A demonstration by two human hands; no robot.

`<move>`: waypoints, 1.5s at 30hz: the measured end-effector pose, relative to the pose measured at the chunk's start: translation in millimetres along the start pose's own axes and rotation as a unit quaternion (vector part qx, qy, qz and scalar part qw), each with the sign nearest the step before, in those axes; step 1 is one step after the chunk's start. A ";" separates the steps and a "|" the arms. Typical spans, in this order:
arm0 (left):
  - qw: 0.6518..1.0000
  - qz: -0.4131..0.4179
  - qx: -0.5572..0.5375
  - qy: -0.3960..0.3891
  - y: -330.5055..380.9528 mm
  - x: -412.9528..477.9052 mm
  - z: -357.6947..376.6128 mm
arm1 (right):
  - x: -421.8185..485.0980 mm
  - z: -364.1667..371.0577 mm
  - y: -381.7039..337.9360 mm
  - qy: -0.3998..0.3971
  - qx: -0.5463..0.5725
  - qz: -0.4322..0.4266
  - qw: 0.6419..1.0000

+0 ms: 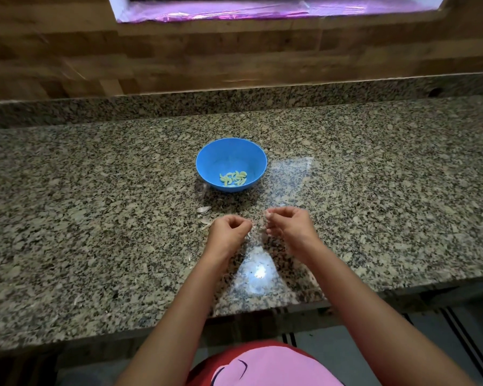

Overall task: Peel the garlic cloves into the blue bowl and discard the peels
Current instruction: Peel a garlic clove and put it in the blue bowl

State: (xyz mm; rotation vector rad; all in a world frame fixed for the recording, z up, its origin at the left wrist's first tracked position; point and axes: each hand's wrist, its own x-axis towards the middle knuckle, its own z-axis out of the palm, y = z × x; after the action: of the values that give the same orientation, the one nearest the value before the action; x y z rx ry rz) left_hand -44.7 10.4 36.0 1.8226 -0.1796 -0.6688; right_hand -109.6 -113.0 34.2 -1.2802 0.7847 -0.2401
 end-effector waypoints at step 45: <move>0.983 0.035 0.142 0.107 -23.5 -11.6 -23.7 | 0.6 39.8 21.9 -0.106 -0.504 -0.268 0.814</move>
State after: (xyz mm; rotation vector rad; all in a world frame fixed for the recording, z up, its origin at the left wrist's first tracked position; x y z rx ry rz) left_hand -46.6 43.4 23.6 2.1363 -0.2033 -0.4078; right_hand -89.2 -76.3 16.8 -2.4985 0.2970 -0.1121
